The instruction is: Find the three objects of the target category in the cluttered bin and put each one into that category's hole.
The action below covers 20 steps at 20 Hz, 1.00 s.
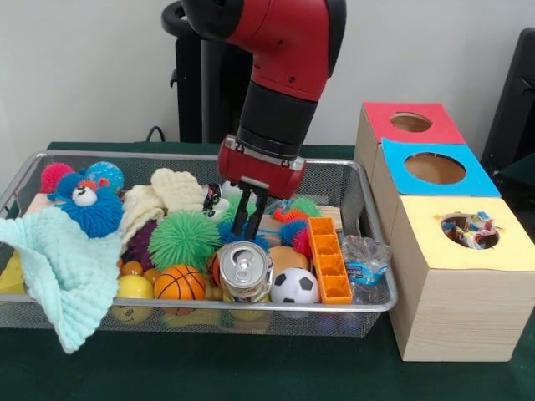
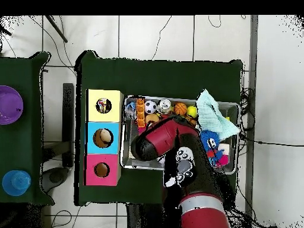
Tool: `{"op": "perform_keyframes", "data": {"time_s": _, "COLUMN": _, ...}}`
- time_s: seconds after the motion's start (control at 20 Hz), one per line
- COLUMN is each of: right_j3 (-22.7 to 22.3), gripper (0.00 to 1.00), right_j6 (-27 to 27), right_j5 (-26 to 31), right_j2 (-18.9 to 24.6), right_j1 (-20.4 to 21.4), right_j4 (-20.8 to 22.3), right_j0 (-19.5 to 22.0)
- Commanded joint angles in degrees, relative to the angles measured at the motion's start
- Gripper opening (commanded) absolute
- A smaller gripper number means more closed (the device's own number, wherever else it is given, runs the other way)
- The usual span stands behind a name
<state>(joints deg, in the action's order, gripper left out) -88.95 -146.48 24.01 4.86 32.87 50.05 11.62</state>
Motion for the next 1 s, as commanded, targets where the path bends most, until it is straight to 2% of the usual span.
{"op": "perform_keyframes", "data": {"time_s": 0.05, "right_j3": 8.8, "gripper": 0.0, "right_j6": -19.51, "right_j5": -6.09, "right_j2": -12.06, "right_j1": -1.17, "right_j4": 1.41, "right_j0": -5.15}}
{"op": "perform_keyframes", "data": {"time_s": 0.25, "right_j3": 7.87, "gripper": 0.0, "right_j6": -16.23, "right_j5": -6.71, "right_j2": -12.49, "right_j1": -1.66, "right_j4": -2.26, "right_j0": -4.86}}
{"op": "perform_keyframes", "data": {"time_s": 0.6, "right_j3": 8.2, "gripper": 0.0, "right_j6": -15.75, "right_j5": -8.43, "right_j2": -15.49, "right_j1": -2.95, "right_j4": -5.52, "right_j0": -6.37}}
{"op": "perform_keyframes", "data": {"time_s": 0.75, "right_j3": 8.31, "gripper": 0.0, "right_j6": -16.87, "right_j5": -9.02, "right_j2": -18.01, "right_j1": -3.25, "right_j4": -6.7, "right_j0": -7.74}}
{"op": "perform_keyframes", "data": {"time_s": 0.9, "right_j3": 9.38, "gripper": 0.0, "right_j6": -20.0, "right_j5": -10.35, "right_j2": -22.81, "right_j1": -4.14, "right_j4": -7.71, "right_j0": -10.45}}
{"op": "perform_keyframes", "data": {"time_s": 1.0, "right_j3": 9.38, "gripper": 0.0, "right_j6": -19.04, "right_j5": -10.55, "right_j2": -23.49, "right_j1": -4.61, "right_j4": -9.22, "right_j0": -10.69}}
